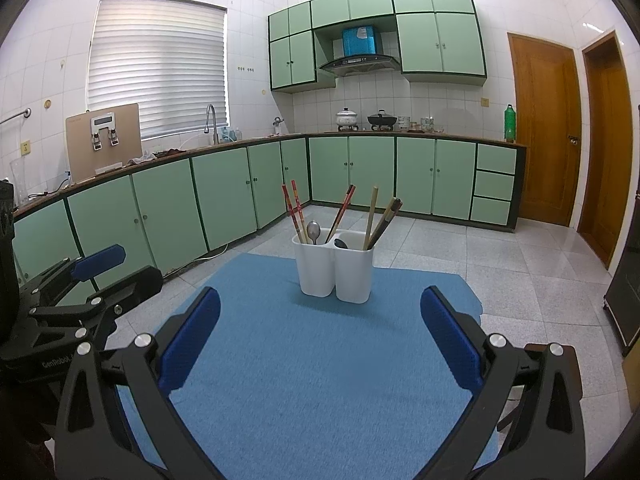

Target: Organize utensils

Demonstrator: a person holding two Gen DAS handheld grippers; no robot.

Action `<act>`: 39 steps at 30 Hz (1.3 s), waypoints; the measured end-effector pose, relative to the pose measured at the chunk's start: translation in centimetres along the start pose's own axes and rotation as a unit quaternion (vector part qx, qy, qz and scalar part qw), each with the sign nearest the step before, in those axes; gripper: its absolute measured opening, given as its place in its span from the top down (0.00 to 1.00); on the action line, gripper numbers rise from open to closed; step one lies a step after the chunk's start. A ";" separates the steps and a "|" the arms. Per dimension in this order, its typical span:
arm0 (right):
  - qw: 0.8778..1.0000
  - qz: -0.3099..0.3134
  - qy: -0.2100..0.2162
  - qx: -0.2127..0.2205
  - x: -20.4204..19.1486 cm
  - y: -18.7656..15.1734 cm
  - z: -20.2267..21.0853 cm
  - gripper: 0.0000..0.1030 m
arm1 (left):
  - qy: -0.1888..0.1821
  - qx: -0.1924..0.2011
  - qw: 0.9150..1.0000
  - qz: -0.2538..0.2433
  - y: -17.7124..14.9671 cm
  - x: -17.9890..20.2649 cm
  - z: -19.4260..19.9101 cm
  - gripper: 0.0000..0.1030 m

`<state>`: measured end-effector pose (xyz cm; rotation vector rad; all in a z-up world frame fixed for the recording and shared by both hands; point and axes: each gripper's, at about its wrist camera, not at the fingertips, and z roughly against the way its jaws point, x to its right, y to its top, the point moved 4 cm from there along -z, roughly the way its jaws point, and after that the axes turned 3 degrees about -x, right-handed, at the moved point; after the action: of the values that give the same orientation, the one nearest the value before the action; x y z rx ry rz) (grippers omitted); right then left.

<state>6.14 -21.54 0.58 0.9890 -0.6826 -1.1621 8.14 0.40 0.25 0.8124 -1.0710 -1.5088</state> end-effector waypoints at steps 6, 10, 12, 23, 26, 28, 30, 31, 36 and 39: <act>1.000 0.000 0.000 0.000 0.0 0.0 0.0 0.05 | 0.001 -0.001 1.000 0.001 0.1 0.1 -0.1 0.17; 1.000 0.000 0.000 0.000 0.0 0.0 0.0 0.05 | 0.002 -0.001 1.000 0.001 0.1 0.0 -0.1 0.17; 1.000 0.000 0.000 0.000 0.0 0.0 0.0 0.06 | 0.001 -0.001 1.000 0.001 0.1 0.0 0.0 0.17; 1.000 0.000 0.000 -0.001 0.0 -0.1 -0.1 0.05 | 0.003 -0.003 1.000 0.001 0.1 0.0 -0.1 0.17; 1.000 0.000 -0.001 -0.002 -0.2 -0.1 -0.3 0.05 | 0.003 -0.004 1.000 0.001 0.1 0.0 -0.1 0.17; 1.000 -0.001 0.000 -0.003 -0.3 -0.3 -0.4 0.05 | 0.004 -0.005 1.000 0.001 0.1 0.0 -0.1 0.17; 1.000 -0.001 0.000 -0.004 -0.1 -0.6 -0.5 0.06 | 0.004 -0.005 1.000 0.001 0.1 0.0 -0.1 0.17; 1.000 -0.001 0.000 -0.004 -0.1 -0.6 -0.5 0.06 | 0.004 -0.005 1.000 0.002 0.1 -0.1 -0.1 0.17; 1.000 -0.002 -0.001 -0.006 0.0 -0.8 -0.8 0.05 | 0.005 -0.006 1.000 0.001 0.0 -0.1 -0.1 0.17; 1.000 -0.004 -0.001 -0.008 0.0 -0.9 -0.9 0.05 | 0.005 -0.007 1.000 0.001 0.0 0.0 -0.2 0.17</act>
<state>6.58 -21.36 -0.63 0.9778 -0.6703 -1.1737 8.29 0.33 0.24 0.8095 -1.0516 -1.5077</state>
